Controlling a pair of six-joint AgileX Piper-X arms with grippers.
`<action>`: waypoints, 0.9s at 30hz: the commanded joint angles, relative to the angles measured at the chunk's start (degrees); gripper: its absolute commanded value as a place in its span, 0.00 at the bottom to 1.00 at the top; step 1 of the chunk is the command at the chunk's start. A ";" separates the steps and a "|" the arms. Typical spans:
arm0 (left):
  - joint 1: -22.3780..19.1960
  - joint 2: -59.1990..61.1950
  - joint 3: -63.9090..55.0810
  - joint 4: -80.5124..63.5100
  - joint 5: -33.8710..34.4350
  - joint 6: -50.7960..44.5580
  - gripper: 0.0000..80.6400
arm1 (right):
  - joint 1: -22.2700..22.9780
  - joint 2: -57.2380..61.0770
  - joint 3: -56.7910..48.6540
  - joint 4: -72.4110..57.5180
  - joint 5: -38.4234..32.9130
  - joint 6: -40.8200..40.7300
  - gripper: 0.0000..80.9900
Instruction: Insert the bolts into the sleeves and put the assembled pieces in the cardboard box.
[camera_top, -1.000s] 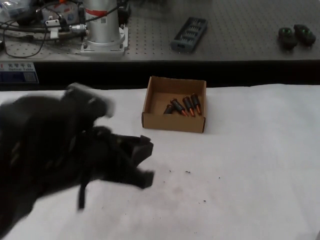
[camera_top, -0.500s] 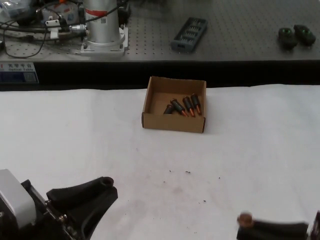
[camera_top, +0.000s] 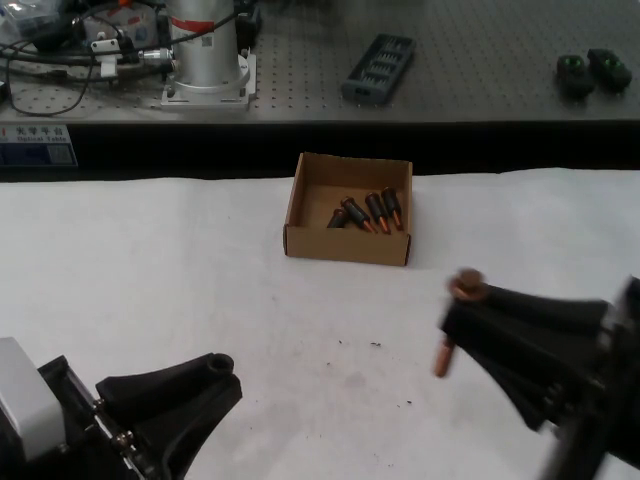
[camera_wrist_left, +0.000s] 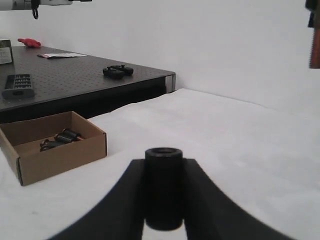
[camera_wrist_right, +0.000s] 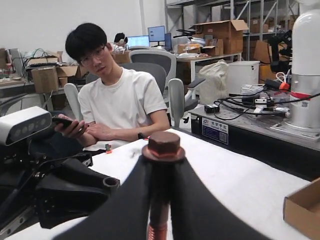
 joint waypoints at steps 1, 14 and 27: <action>-0.20 -0.41 -0.41 -1.44 2.88 -1.08 0.01 | -0.04 9.43 -5.94 -3.86 -6.06 -2.51 0.09; -0.63 -0.41 -0.41 -0.50 6.31 -2.64 0.01 | -0.04 31.96 -10.30 -25.51 -19.42 -3.08 0.09; -0.63 -0.41 -0.41 -0.46 13.14 -2.53 0.01 | 0.09 34.82 -11.74 -30.96 -26.31 0.35 0.09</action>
